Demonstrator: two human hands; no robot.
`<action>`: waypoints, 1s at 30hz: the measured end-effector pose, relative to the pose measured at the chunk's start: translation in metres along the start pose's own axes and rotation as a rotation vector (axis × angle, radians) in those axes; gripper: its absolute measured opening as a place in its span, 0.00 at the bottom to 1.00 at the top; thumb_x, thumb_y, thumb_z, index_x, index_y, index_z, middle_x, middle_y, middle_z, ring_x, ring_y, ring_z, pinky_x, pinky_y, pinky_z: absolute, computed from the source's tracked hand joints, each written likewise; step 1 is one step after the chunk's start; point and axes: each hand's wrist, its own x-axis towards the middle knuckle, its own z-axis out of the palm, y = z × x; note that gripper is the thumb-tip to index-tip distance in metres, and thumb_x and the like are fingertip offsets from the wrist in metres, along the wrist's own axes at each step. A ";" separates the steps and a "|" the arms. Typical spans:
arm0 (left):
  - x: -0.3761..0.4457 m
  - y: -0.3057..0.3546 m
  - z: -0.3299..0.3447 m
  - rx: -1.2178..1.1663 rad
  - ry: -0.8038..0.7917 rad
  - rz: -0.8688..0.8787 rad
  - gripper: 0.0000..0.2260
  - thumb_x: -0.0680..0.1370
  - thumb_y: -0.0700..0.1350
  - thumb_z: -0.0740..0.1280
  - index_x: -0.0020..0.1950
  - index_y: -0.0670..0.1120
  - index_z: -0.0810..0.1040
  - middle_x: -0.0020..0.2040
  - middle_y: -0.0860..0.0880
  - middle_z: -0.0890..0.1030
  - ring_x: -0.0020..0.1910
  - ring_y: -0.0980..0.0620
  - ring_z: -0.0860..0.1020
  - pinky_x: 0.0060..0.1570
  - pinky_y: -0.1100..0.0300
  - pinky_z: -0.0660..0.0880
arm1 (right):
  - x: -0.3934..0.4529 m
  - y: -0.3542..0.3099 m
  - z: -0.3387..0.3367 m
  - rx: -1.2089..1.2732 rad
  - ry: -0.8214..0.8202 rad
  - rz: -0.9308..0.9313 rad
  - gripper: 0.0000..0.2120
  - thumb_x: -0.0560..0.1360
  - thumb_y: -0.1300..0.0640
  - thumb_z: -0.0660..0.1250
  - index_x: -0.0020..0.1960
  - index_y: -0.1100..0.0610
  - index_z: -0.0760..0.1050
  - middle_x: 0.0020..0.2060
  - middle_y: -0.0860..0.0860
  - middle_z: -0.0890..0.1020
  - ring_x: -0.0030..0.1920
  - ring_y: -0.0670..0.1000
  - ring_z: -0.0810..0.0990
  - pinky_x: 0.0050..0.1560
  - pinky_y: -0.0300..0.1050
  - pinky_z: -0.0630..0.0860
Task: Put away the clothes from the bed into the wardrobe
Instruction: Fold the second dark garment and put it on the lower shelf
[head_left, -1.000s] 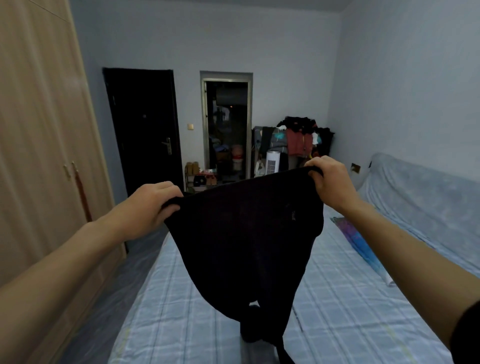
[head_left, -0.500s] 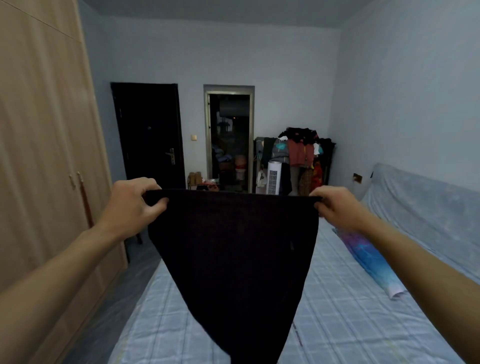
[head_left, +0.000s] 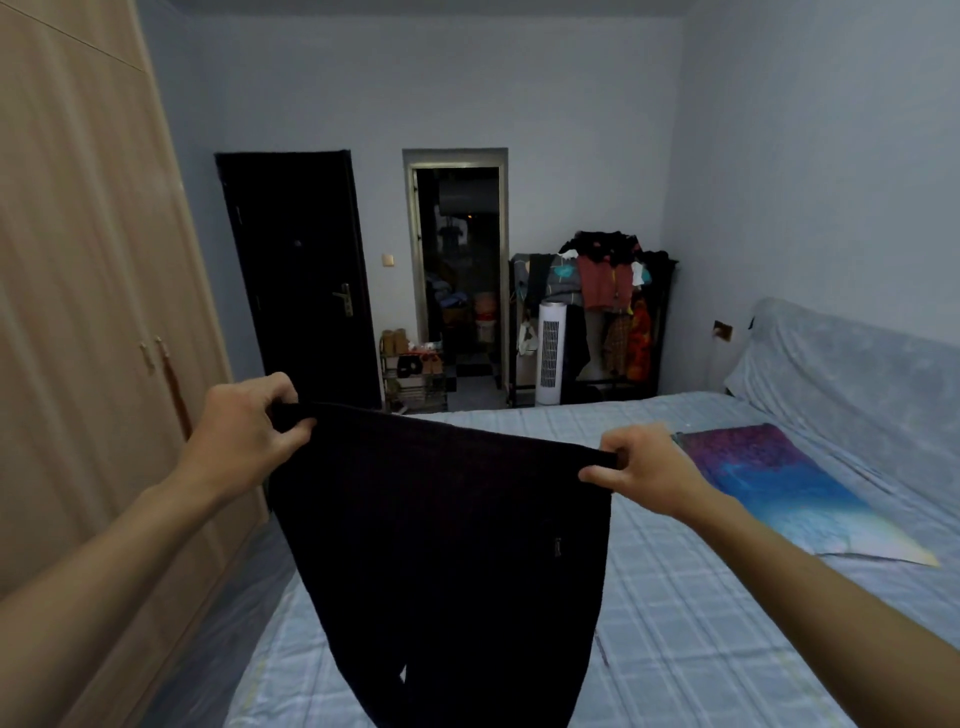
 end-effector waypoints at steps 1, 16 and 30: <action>-0.001 -0.001 0.001 -0.001 -0.008 -0.001 0.16 0.67 0.35 0.79 0.37 0.46 0.72 0.31 0.54 0.74 0.28 0.56 0.73 0.31 0.69 0.67 | 0.000 -0.001 0.002 -0.005 0.023 -0.007 0.15 0.68 0.56 0.79 0.32 0.54 0.73 0.26 0.47 0.75 0.26 0.43 0.70 0.29 0.34 0.67; 0.012 0.001 -0.005 0.000 -0.170 -0.126 0.15 0.74 0.34 0.72 0.44 0.54 0.73 0.39 0.54 0.79 0.38 0.53 0.79 0.37 0.61 0.71 | 0.041 -0.010 -0.018 0.024 0.208 -0.070 0.05 0.74 0.66 0.70 0.46 0.57 0.80 0.41 0.51 0.78 0.42 0.49 0.77 0.44 0.33 0.71; 0.123 0.038 -0.128 -0.468 0.355 -0.193 0.13 0.75 0.37 0.73 0.47 0.57 0.79 0.44 0.52 0.83 0.41 0.58 0.81 0.44 0.59 0.79 | 0.132 -0.108 -0.161 0.139 0.633 -0.256 0.04 0.77 0.62 0.67 0.47 0.53 0.77 0.35 0.56 0.82 0.34 0.56 0.82 0.33 0.32 0.70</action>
